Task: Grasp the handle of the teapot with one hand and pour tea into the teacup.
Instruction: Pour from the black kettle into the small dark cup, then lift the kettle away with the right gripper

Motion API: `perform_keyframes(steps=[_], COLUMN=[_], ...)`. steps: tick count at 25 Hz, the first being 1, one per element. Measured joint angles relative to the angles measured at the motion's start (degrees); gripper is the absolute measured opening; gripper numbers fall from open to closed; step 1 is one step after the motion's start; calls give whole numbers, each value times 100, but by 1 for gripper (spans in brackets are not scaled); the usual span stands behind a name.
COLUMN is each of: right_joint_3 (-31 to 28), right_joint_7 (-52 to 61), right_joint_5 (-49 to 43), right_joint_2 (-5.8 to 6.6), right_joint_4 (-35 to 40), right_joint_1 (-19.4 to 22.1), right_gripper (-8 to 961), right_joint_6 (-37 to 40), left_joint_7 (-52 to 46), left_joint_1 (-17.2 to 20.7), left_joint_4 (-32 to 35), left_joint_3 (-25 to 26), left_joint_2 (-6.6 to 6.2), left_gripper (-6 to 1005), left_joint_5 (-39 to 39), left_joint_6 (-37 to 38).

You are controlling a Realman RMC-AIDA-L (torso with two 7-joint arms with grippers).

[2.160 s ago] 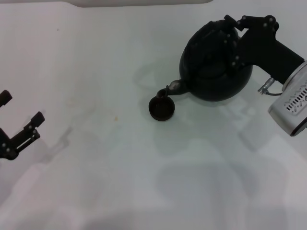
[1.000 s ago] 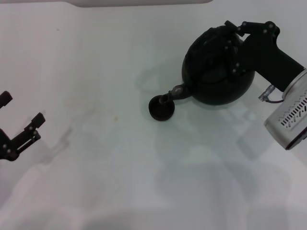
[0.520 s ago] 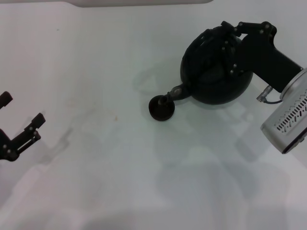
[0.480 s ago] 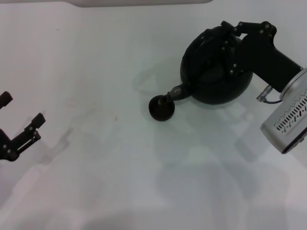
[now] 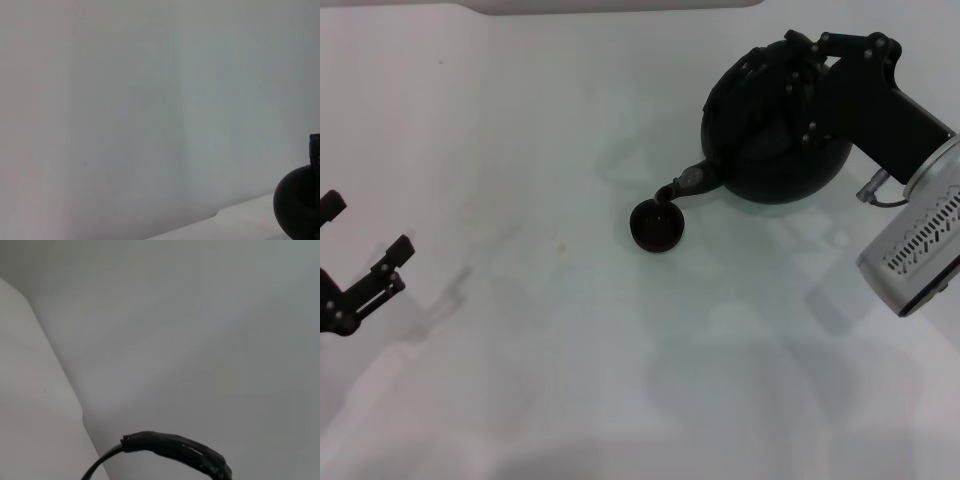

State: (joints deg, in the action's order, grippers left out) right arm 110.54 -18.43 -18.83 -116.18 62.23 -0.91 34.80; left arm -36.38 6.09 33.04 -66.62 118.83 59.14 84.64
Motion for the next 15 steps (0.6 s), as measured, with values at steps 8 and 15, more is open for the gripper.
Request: perform_keyframes(steps=[8,15], right_joint_3=[53,70], right_joint_7=[-159,-307], right_joint_5=[3,3], right_joint_2=[0,0], right_joint_4=[-17,-32], right_joint_1=[1,-5], right_gripper=[105,107], right_joint_6=[-1,0], left_joint_7=[0,-1], left_joint_1=[-2,-5], left_joint_4=[8,14], left_joint_3=[0,49], left_joint_2=[-9,-16], left_gripper=[862,862], left_joint_5=[0,1], left_joint_6=[2,7])
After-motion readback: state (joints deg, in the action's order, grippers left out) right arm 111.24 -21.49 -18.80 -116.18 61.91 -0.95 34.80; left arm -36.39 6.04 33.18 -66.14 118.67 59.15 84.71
